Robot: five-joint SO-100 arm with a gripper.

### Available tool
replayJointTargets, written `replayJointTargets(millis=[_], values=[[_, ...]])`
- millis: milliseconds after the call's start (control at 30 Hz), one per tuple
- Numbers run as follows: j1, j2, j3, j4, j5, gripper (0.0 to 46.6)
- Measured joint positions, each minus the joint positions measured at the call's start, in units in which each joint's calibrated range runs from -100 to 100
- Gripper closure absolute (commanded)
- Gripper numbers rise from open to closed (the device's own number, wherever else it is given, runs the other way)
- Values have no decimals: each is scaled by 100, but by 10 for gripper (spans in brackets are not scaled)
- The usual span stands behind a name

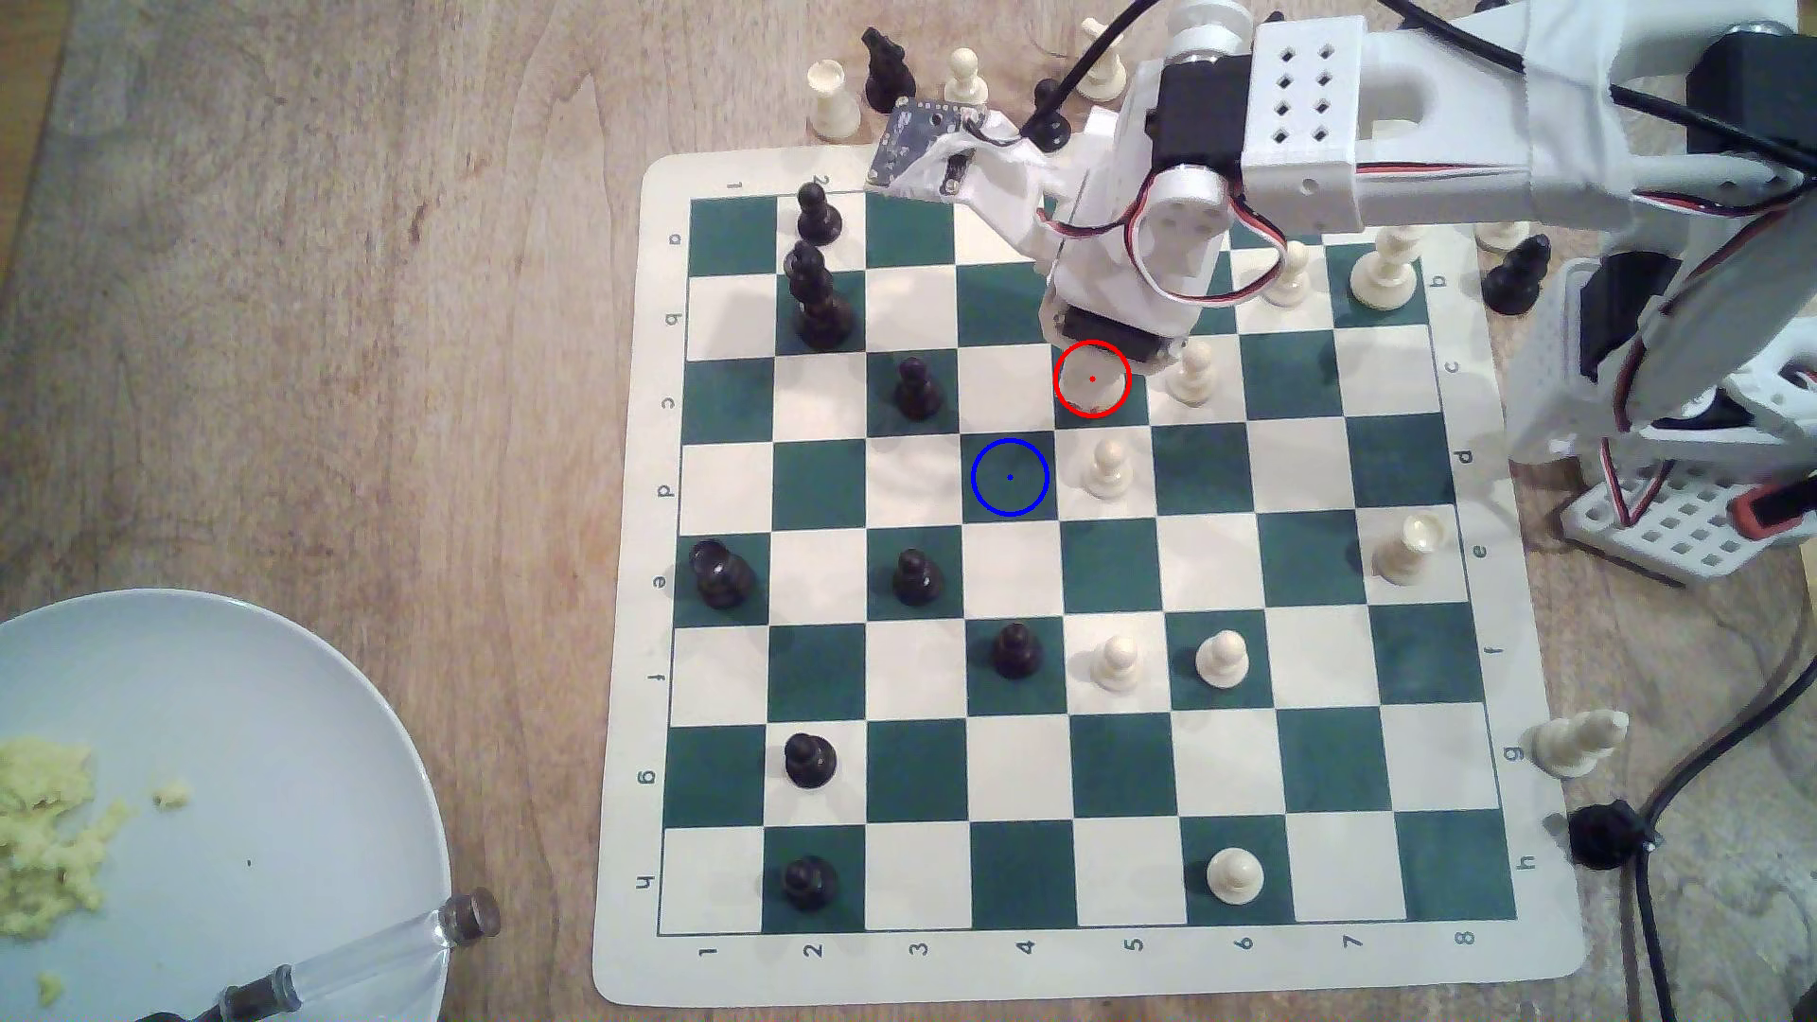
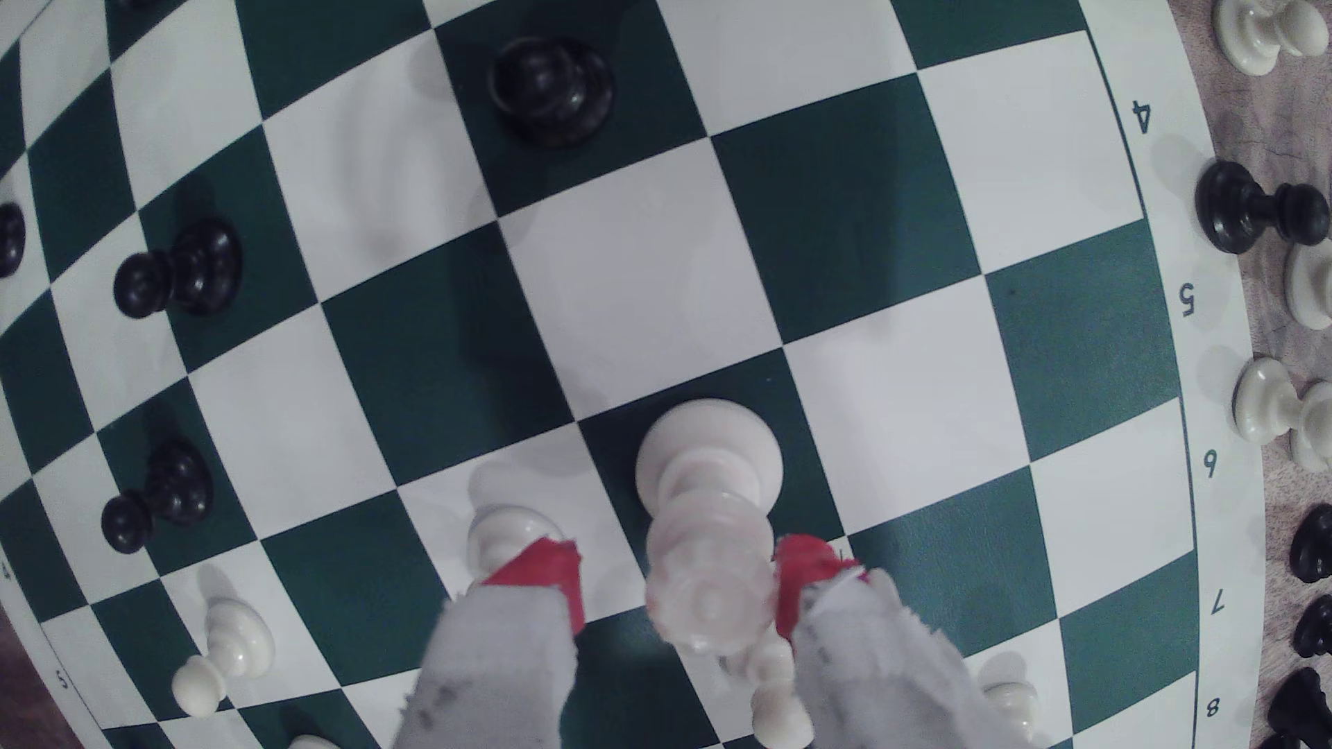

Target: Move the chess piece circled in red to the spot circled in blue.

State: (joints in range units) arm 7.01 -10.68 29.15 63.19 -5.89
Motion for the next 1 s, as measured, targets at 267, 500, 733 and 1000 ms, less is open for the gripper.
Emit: replayJointTargets(millis=[267, 500, 733, 1000], values=[[81, 0, 0, 8, 0, 366], [37, 0, 0, 8, 0, 385], [0, 0, 0, 8, 0, 411], [-7, 0, -117, 127, 0, 415]])
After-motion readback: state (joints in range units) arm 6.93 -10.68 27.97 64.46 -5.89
